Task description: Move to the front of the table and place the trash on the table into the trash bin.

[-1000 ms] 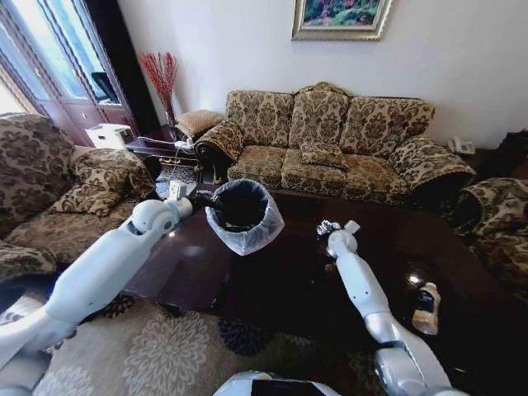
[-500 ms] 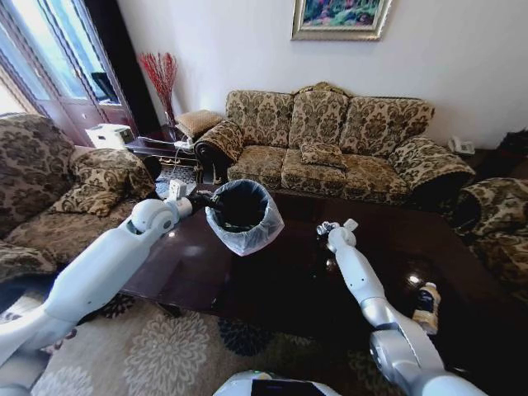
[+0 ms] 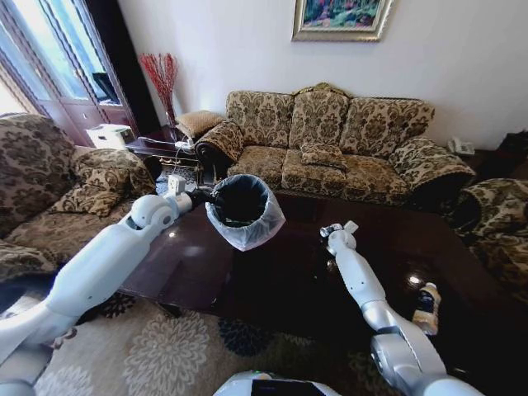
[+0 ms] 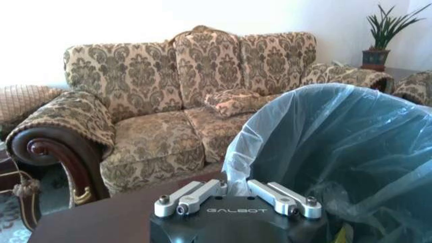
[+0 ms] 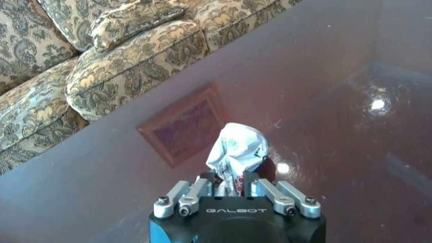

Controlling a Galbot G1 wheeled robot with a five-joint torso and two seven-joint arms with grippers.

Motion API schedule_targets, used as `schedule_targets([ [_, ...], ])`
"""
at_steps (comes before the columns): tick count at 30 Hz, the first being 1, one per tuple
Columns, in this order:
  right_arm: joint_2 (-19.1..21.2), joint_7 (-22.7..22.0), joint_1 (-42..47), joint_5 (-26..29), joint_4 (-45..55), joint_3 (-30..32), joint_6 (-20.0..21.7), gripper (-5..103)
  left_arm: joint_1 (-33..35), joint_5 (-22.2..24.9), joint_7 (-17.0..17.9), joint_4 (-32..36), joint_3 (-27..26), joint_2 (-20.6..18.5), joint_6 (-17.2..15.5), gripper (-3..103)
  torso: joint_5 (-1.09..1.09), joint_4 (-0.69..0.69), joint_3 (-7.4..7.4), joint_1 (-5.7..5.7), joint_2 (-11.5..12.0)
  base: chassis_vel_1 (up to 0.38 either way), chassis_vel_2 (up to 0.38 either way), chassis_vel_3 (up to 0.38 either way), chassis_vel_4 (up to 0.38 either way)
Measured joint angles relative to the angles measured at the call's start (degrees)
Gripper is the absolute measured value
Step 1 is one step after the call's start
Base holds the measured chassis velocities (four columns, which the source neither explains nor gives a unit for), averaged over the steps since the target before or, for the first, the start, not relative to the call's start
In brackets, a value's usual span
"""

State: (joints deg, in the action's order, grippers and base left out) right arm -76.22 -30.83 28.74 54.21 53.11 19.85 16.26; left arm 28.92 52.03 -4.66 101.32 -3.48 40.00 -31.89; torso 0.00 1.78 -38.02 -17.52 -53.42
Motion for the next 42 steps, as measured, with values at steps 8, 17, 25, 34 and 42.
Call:
schedule_targets([
  [8, 0.71, 1.8, 1.53, -4.49, 2.63, 0.02, -2.73, 10, 0.14, 0.01, 0.42, 0.49, 0.03, 0.02, -0.13, 2, 0.05, -0.03, -0.03, -0.02, 0.01, 0.0, 0.0, 0.0, 0.0],
  [17, 6.68, 8.68, 6.26, -15.41, 29.33, -2.99, -7.97, 10, 0.6, 0.12, 1.24, 1.85, 0.53, -0.33, -0.96, 2, 0.01, -0.02, -0.02, -0.01, 0.01, 0.0, 0.0, 0.0, 0.0],
  [25, 21.57, 28.09, 9.23, -1.01, 61.08, -5.81, -9.7, 10, -0.12, 0.39, 0.98, 3.02, 2.36, -0.61, -2.97, 2, -0.02, -0.03, 0.0, 0.01, 0.0, 0.0, 0.0, 0.0, 0.0],
  [34, 28.06, 32.36, 5.23, 6.75, 66.28, -15.42, -7.11, 10, -4.3, 2.11, 1.94, 5.01, 6.09, 1.0, -5.17, 2, 0.01, -0.04, 0.0, -0.01, -0.01, 0.0, 0.0, 0.0, 0.0],
  [42, 25.73, 33.55, 4.61, -1.69, 64.41, -22.08, -5.55, 10, -3.21, 2.73, 2.61, 6.51, 5.45, 0.64, -5.59, 2, -0.02, -0.01, -0.01, -0.01, -0.01, 0.0, 0.0, 0.0, 0.0],
])
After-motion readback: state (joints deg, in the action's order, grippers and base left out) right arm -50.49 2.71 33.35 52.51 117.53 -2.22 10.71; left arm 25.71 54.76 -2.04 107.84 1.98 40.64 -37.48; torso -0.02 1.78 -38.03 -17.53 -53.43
